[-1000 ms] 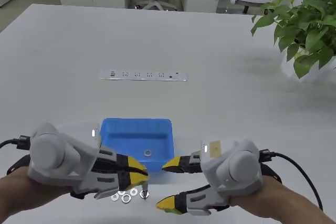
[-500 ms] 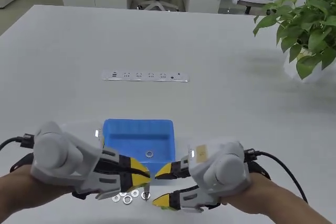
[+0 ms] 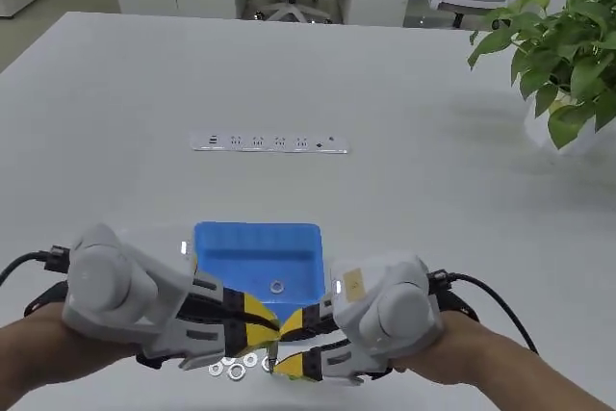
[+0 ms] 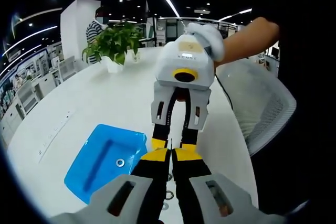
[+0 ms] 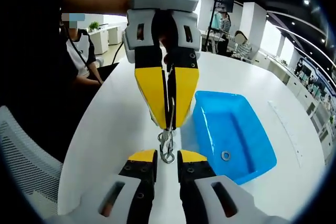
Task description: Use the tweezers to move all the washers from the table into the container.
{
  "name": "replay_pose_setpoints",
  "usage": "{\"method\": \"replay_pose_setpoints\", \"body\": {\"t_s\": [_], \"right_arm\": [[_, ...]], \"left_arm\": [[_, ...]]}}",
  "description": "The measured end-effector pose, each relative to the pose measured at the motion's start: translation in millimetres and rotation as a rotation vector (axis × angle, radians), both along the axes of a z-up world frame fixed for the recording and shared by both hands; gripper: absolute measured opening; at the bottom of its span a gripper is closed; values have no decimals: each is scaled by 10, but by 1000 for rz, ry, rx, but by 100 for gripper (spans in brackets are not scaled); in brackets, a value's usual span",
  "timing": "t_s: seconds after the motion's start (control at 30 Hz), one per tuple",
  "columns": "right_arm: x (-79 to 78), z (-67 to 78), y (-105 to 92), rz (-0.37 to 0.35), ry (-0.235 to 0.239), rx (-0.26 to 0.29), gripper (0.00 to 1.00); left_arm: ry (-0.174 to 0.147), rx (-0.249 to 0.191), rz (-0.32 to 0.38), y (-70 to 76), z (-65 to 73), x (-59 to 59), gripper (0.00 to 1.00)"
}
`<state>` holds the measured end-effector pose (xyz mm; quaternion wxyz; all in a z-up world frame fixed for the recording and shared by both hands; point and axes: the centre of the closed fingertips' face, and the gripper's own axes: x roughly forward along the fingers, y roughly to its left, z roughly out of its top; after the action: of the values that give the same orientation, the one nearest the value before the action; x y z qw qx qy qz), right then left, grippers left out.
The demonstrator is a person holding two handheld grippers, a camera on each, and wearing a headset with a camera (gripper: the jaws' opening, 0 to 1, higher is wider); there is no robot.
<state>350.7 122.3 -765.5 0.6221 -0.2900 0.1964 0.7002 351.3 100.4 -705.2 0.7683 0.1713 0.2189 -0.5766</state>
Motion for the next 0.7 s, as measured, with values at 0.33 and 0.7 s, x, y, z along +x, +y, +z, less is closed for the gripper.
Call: {"method": "replay_pose_setpoints", "body": {"t_s": [0.33, 0.7], "right_arm": [[-32, -48, 52, 47, 10, -14, 12], [-45, -70, 57, 53, 19, -24, 10]], "left_arm": [[4, 9, -9, 13, 2, 12, 6], [4, 12, -16, 12, 2, 1, 6]]}}
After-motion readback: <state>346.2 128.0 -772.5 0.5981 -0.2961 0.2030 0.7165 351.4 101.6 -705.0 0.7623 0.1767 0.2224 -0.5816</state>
